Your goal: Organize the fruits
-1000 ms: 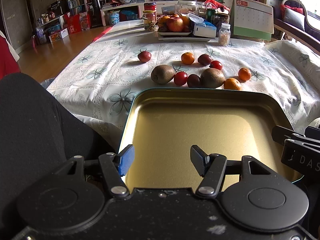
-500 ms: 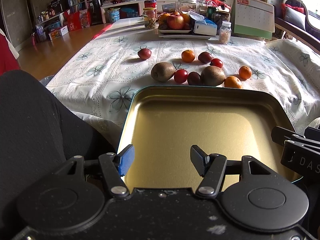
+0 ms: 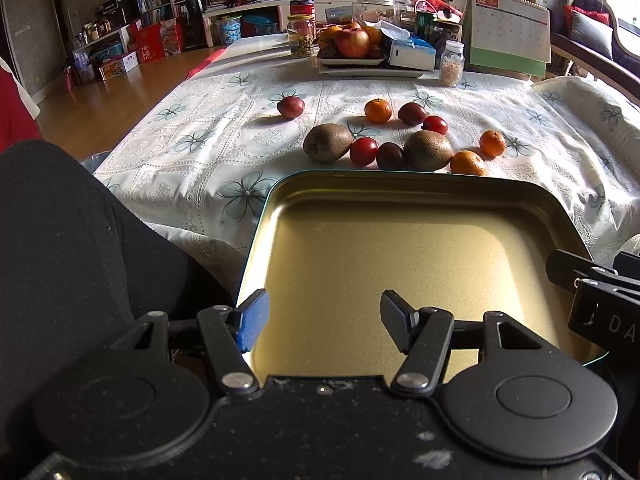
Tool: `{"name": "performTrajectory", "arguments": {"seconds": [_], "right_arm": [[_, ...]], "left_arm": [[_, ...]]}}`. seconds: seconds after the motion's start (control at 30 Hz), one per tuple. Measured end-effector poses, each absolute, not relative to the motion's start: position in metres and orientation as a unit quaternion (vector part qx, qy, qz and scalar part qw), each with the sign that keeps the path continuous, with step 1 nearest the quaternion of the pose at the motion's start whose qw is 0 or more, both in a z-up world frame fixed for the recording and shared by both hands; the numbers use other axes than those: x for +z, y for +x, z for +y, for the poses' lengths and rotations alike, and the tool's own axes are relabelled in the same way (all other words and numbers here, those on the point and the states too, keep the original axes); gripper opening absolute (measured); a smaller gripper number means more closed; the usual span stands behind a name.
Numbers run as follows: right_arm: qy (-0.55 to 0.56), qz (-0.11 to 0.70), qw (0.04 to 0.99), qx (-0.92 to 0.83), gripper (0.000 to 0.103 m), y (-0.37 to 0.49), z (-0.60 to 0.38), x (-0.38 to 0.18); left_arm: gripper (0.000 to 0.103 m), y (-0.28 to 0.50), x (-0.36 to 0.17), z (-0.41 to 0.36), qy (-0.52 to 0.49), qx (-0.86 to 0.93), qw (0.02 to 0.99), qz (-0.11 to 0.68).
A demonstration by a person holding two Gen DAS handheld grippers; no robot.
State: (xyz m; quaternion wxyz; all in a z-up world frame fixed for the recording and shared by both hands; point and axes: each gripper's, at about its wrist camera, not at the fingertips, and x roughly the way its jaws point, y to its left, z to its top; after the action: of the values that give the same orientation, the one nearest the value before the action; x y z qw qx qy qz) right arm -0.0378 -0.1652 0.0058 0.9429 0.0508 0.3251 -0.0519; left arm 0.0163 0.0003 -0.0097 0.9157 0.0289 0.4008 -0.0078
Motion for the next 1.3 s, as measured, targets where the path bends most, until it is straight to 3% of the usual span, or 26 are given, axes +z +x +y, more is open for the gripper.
{"name": "performTrajectory", "arguments": {"seconds": [0.47, 0.7, 1.0, 1.3], "right_arm": [[-0.057, 0.33, 0.939, -0.082, 0.068, -0.041, -0.132, 0.01], [-0.035, 0.373, 0.927, -0.03, 0.067, -0.032, -0.136, 0.013], [-0.011, 0.413, 0.911, 0.002, 0.062, 0.0, -0.145, 0.026], [-0.027, 0.445, 0.894, 0.048, 0.062, 0.057, -0.161, 0.041]], "left_arm": [[0.065, 0.019, -0.007, 0.002, 0.026, -0.001, 0.91, 0.414], [0.065, 0.031, -0.003, 0.009, -0.001, -0.012, 0.899, 0.438], [0.064, 0.072, 0.005, 0.009, 0.035, -0.022, 0.886, 0.461], [0.054, 0.142, 0.015, 0.022, 0.003, -0.021, 0.865, 0.501]]}}
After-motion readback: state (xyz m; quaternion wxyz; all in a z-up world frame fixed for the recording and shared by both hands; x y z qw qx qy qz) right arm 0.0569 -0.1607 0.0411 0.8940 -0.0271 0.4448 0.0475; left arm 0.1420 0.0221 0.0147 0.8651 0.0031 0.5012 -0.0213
